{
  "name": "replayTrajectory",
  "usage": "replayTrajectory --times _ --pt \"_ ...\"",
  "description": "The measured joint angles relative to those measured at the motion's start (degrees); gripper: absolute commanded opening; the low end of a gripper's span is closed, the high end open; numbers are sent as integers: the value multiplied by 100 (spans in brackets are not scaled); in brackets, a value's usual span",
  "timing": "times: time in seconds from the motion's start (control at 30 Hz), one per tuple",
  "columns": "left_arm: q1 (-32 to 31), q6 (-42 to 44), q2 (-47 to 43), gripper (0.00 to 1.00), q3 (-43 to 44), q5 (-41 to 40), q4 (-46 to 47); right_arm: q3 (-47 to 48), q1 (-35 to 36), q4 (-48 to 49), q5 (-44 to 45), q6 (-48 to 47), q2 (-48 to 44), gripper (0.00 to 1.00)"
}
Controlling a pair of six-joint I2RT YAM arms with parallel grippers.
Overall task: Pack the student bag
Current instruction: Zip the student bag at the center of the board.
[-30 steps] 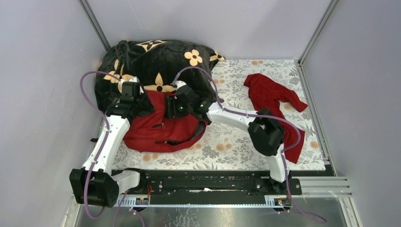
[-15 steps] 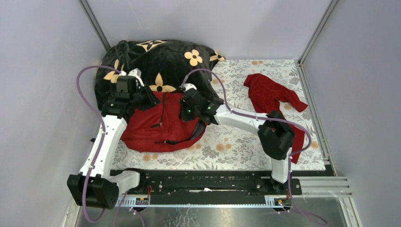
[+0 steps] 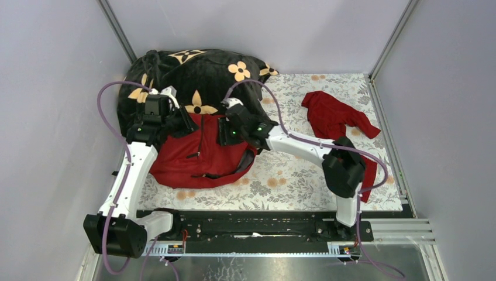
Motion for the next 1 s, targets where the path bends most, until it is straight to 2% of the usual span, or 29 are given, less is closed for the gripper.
replayTrajectory --times 0.23,0.4,0.43,0.47,0.53,0.57,0.73,1.0 --pt "44 -127 -310 39 0 -496 -59 1858 487 -625 470 -496 1189 52" --pt "109 -162 -352 39 4 -662 -90 2446 621 -981 684 -713 1751 55" --pt "114 -162 -352 39 4 -684 -90 2490 627 -1019 704 -732 1766 51" --pt "118 -164 -354 39 4 -704 -90 2566 640 -1071 745 -758 1788 40" --pt "118 -164 -352 39 2 -723 -90 2778 691 -1220 966 -874 1884 7" --pt "118 -164 -352 39 2 -726 -90 2903 719 -1309 1161 -927 1971 0" --pt "118 -160 -352 38 -7 -726 -85 2918 824 -1316 1716 -1034 2031 0" --pt "120 -160 -341 38 -258 -492 -48 1770 844 -953 1982 -1010 1320 0"
